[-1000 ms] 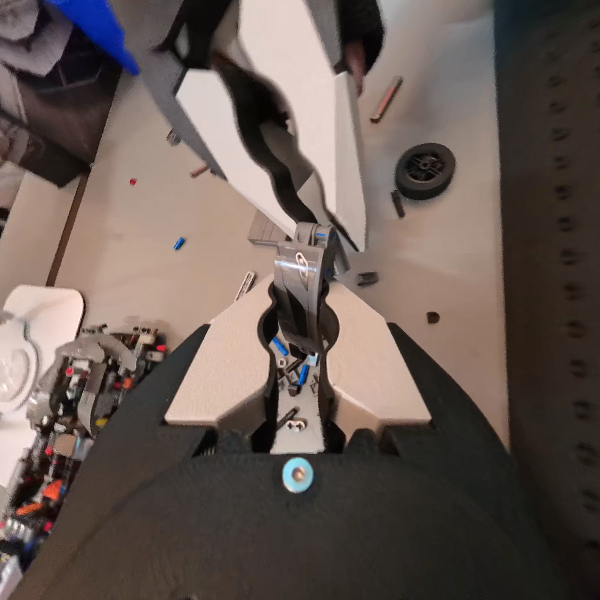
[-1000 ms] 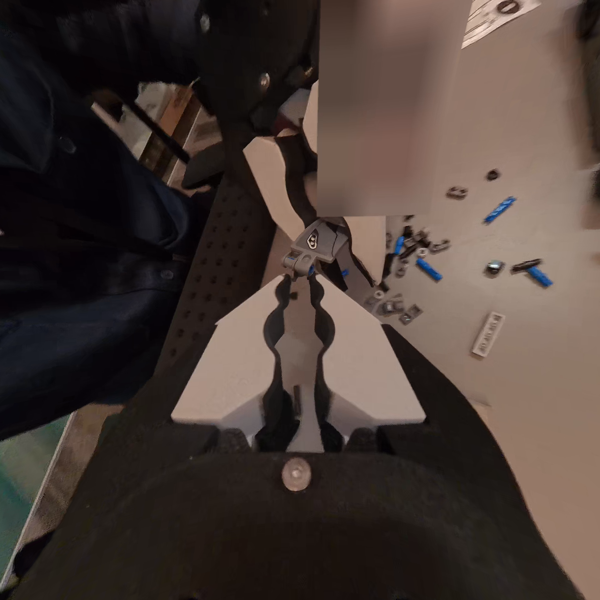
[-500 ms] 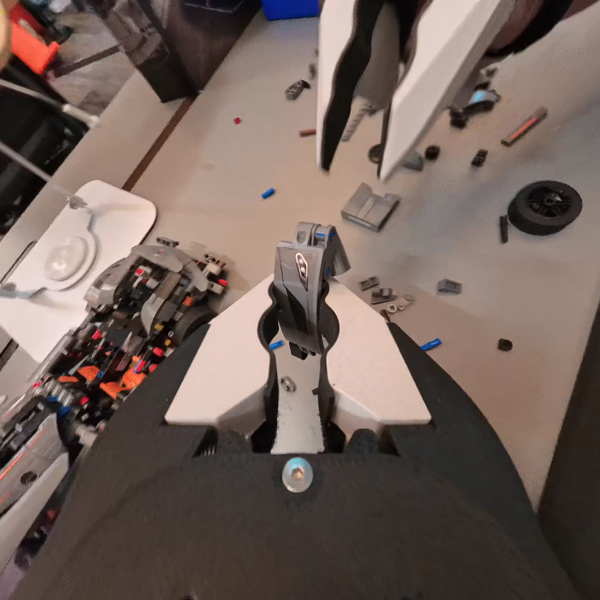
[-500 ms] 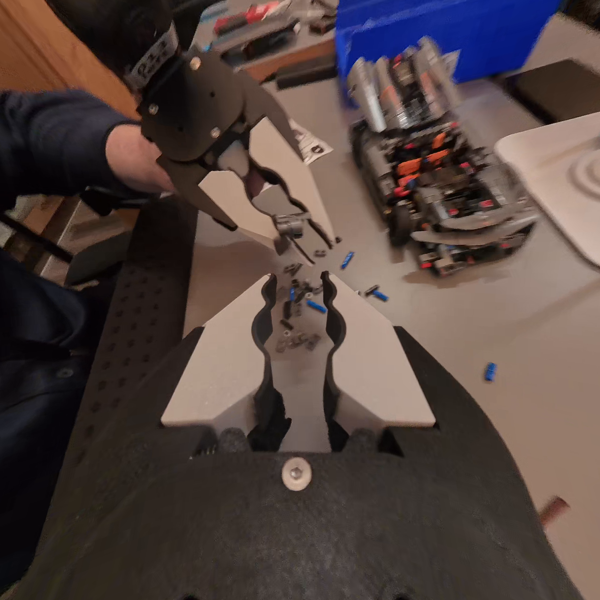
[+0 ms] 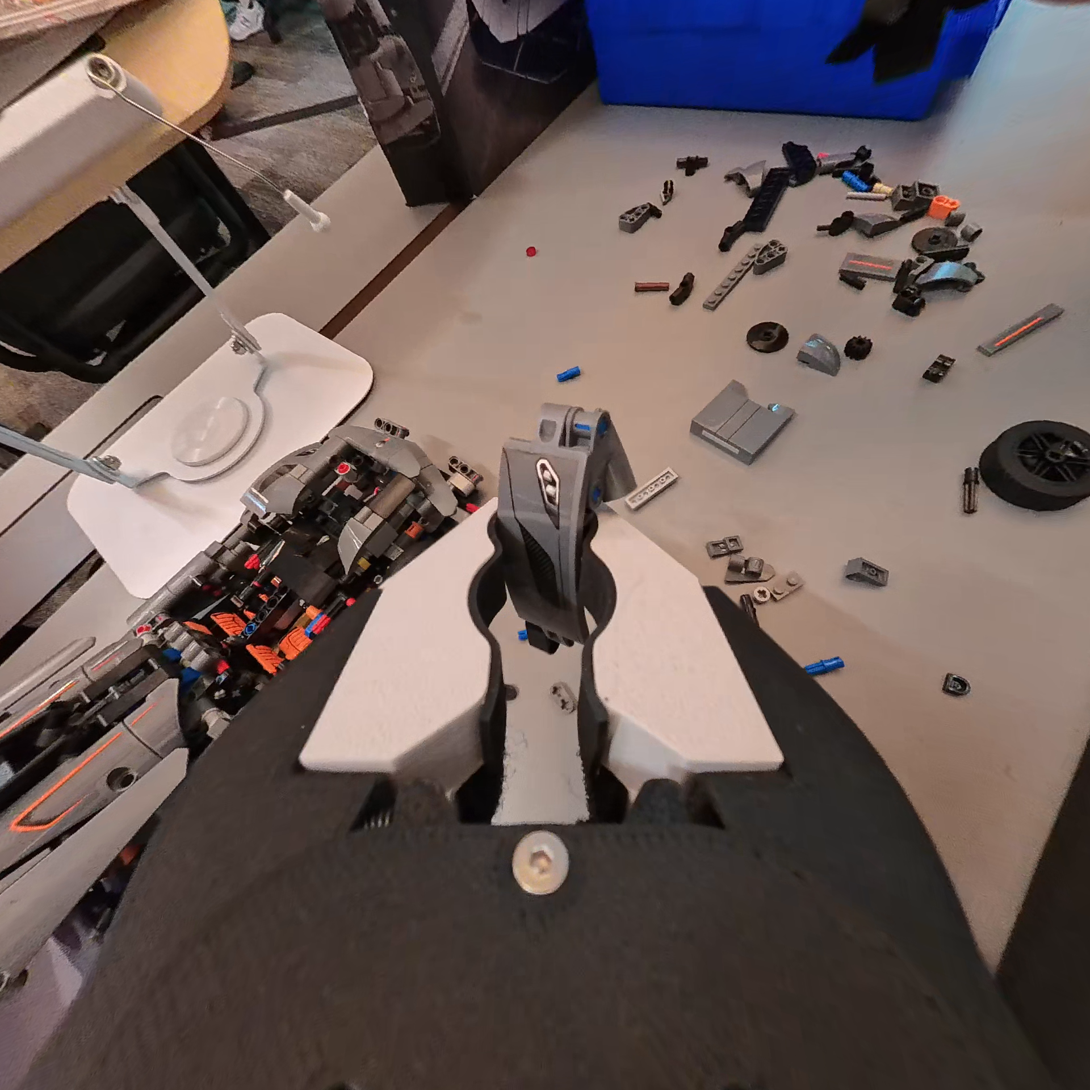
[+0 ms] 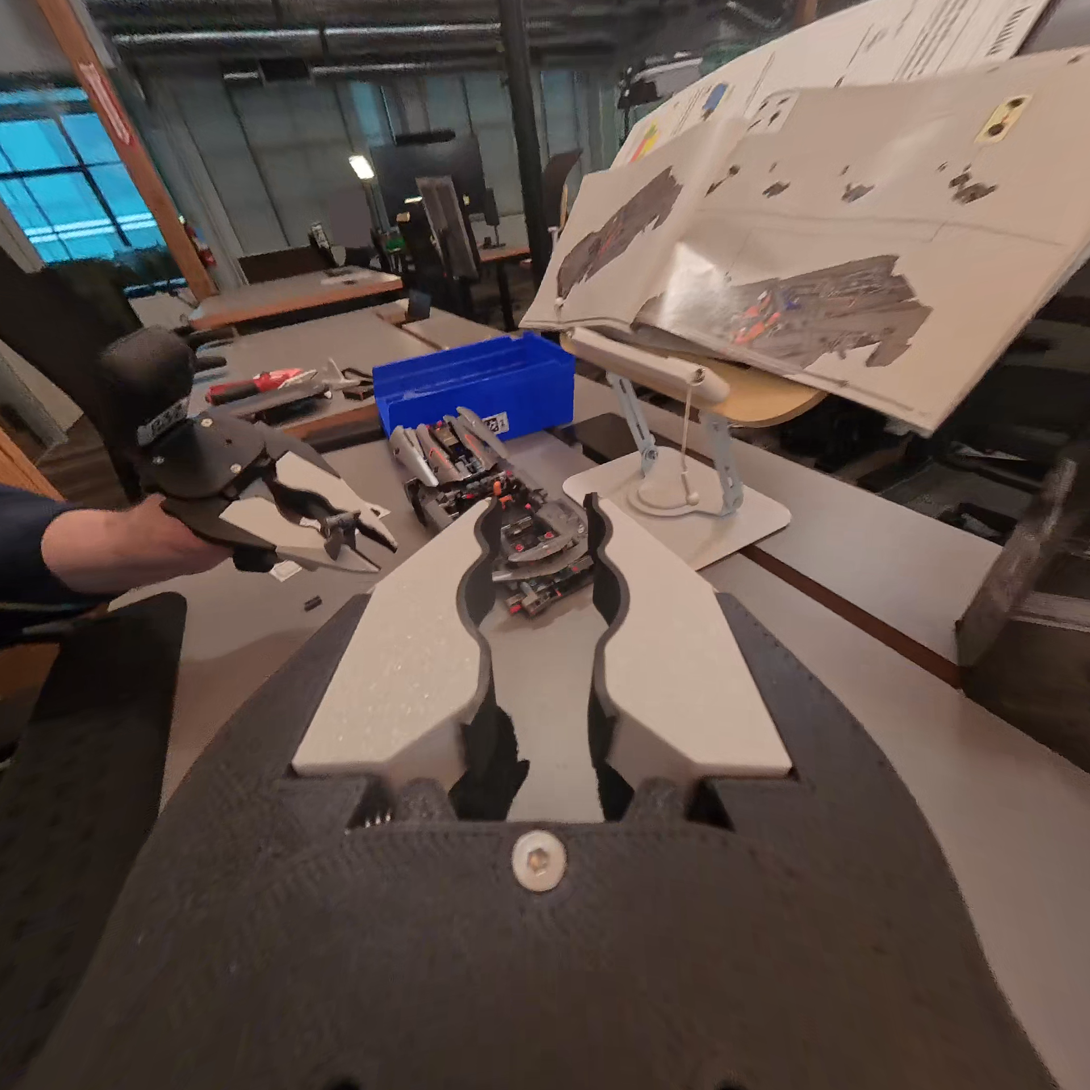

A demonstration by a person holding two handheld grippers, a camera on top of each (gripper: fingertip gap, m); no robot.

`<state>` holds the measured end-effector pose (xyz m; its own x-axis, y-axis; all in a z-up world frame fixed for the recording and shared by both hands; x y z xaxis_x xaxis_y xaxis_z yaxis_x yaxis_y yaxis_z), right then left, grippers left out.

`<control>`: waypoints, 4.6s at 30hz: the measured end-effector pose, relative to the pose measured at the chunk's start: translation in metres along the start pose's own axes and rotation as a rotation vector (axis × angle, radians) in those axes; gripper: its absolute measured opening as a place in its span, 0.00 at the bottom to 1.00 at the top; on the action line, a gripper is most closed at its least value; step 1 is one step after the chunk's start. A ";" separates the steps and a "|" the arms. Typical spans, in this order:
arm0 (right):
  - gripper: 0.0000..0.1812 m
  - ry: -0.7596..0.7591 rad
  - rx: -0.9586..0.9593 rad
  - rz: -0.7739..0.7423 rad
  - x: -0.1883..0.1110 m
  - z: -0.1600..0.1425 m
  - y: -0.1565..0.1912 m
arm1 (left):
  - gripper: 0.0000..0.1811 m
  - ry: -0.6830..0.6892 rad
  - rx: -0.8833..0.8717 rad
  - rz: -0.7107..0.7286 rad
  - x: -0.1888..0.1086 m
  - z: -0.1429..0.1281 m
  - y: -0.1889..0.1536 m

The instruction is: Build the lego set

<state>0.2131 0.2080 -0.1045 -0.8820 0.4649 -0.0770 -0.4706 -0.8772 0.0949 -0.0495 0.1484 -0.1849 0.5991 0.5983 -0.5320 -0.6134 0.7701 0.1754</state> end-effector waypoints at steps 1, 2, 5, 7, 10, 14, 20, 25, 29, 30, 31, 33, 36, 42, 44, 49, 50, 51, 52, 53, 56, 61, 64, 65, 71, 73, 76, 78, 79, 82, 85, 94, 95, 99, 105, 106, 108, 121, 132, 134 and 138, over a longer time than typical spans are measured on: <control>0.14 0.026 0.005 0.026 0.006 -0.004 0.004 | 0.09 -0.005 -0.013 -0.003 0.000 0.000 0.000; 0.14 0.057 0.015 0.058 0.012 -0.009 0.010 | 0.09 -0.009 -0.028 -0.009 0.000 0.000 0.000; 0.14 0.139 0.021 0.176 0.035 -0.026 0.038 | 0.09 -0.026 -0.081 -0.051 0.004 0.001 -0.003; 0.13 0.202 -0.031 0.238 0.050 -0.040 0.061 | 0.09 -0.045 -0.149 -0.103 0.006 0.001 -0.005; 0.12 0.257 -0.057 0.324 0.067 -0.054 0.088 | 0.09 -0.071 -0.243 -0.170 0.010 0.002 -0.008; 0.14 0.272 -0.032 0.379 0.083 -0.053 0.106 | 0.09 -0.075 -0.273 -0.193 0.015 0.004 -0.016; 0.13 0.304 0.044 0.363 0.091 -0.063 0.103 | 0.09 -0.076 -0.216 -0.179 0.016 0.005 -0.020; 0.05 0.329 0.059 0.429 0.092 -0.068 0.108 | 0.09 -0.104 -0.143 -0.161 0.015 0.011 -0.026; 0.02 0.309 0.022 0.450 0.089 -0.063 0.111 | 0.09 -0.124 -0.106 -0.152 0.013 0.013 -0.027; 0.02 0.314 0.024 0.456 0.089 -0.064 0.111 | 0.09 -0.120 -0.093 -0.147 0.014 0.013 -0.028; 0.02 0.317 0.030 0.462 0.089 -0.064 0.111 | 0.09 -0.118 -0.077 -0.138 0.014 0.013 -0.028; 0.02 0.319 0.040 0.477 0.088 -0.063 0.111 | 0.09 -0.123 -0.056 -0.131 0.012 0.014 -0.029; 0.02 0.317 0.039 0.494 0.086 -0.062 0.111 | 0.09 -0.132 -0.029 -0.133 0.010 0.016 -0.030; 0.01 0.292 0.054 0.524 0.081 -0.057 0.106 | 0.17 -0.171 -0.037 -0.219 0.008 0.018 -0.034; 0.01 0.292 0.051 0.541 0.080 -0.057 0.107 | 0.17 -0.173 -0.028 -0.232 0.007 0.018 -0.036; 0.01 0.303 0.044 0.567 0.078 -0.057 0.109 | 0.12 -0.177 0.002 -0.246 0.004 0.018 -0.036; 0.01 0.304 0.047 0.572 0.078 -0.057 0.109 | 0.12 -0.181 -0.004 -0.259 0.004 0.019 -0.036; 0.01 0.305 0.050 0.576 0.078 -0.057 0.109 | 0.12 -0.179 0.001 -0.263 0.003 0.019 -0.037; 0.01 0.310 0.050 0.579 0.077 -0.057 0.108 | 0.12 -0.175 0.013 -0.258 0.003 0.019 -0.037; 0.01 0.315 0.048 0.583 0.077 -0.057 0.108 | 0.12 -0.174 0.026 -0.255 0.003 0.019 -0.038; 0.01 0.318 0.038 0.597 0.074 -0.057 0.106 | 0.11 -0.181 0.046 -0.273 0.001 0.021 -0.040; 0.01 0.335 0.053 0.606 0.073 -0.059 0.102 | 0.10 -0.161 0.060 -0.255 0.001 0.020 -0.040; 0.01 0.333 0.043 0.606 0.073 -0.059 0.103 | 0.10 -0.152 0.069 -0.248 0.001 0.019 -0.040; 0.01 0.330 0.026 0.601 0.072 -0.059 0.104 | 0.10 -0.147 0.041 -0.269 0.001 0.019 -0.040; 0.01 0.328 -0.045 0.572 0.071 -0.059 0.106 | 0.10 -0.134 0.017 -0.281 0.000 0.017 -0.040; 0.01 0.321 -0.050 0.574 0.071 -0.059 0.106 | 0.10 -0.135 0.005 -0.291 0.000 0.017 -0.040; 0.01 0.333 -0.050 0.572 0.071 -0.061 0.106 | 0.10 -0.113 0.009 -0.281 0.000 0.014 -0.040; 0.01 0.339 -0.054 0.568 0.071 -0.062 0.105 | 0.10 -0.099 0.015 -0.269 0.000 0.013 -0.039; 0.01 0.341 -0.055 0.569 0.071 -0.062 0.105 | 0.10 -0.095 0.018 -0.268 0.000 0.013 -0.039; 0.01 0.340 -0.051 0.570 0.071 -0.062 0.105 | 0.10 -0.093 0.026 -0.268 0.000 0.013 -0.039; 0.01 0.338 -0.046 0.569 0.071 -0.061 0.103 | 0.10 -0.087 0.042 -0.259 0.001 0.012 -0.039; 0.01 0.320 -0.035 0.553 0.069 -0.057 0.100 | 0.10 -0.090 0.025 -0.260 0.002 0.012 -0.036; 0.01 0.319 -0.040 0.550 0.069 -0.056 0.100 | 0.10 -0.085 0.026 -0.260 0.002 0.011 -0.036; 0.00 0.305 -0.046 0.541 0.067 -0.054 0.098 | 0.10 -0.059 0.042 -0.251 0.004 0.009 -0.037; 0.00 0.289 -0.046 0.514 0.068 -0.053 0.096 | 0.10 -0.049 0.050 -0.232 0.006 0.007 -0.036; 0.00 0.282 -0.031 0.515 0.068 -0.052 0.095 | 0.10 -0.060 0.038 -0.236 0.005 0.008 -0.036; 0.08 0.287 0.010 0.514 0.069 -0.053 0.092 | 0.10 -0.074 -0.006 -0.271 0.005 0.009 -0.035; 0.01 0.298 0.000 0.565 0.075 -0.061 0.108 | 0.10 -0.211 -0.131 -0.492 0.003 0.016 -0.044; 0.00 0.255 -0.054 0.551 0.069 -0.052 0.107 | 0.10 -0.181 0.078 -0.288 0.001 0.016 -0.041; 0.00 0.255 -0.066 0.556 0.068 -0.052 0.108 | 0.10 -0.171 0.135 -0.242 0.000 0.017 -0.041; 0.00 0.229 -0.096 0.548 0.066 -0.049 0.108 | 0.10 -0.176 0.243 -0.144 -0.003 0.020 -0.040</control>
<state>0.1047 0.1382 -0.1475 -0.9631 -0.0865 -0.2550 0.0648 -0.9936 0.0922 -0.0166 0.1198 -0.1740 0.7633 0.4922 -0.4185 -0.3877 0.8671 0.3128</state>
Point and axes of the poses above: each gripper's, where its closed fingertips meet, x out along the fingers, z out of its top, y = z × x across the jaws, the point moved 7 cm from there along -x, back along the fingers, and after that the axes turned 2 degrees about -x, right-handed, at the moved point
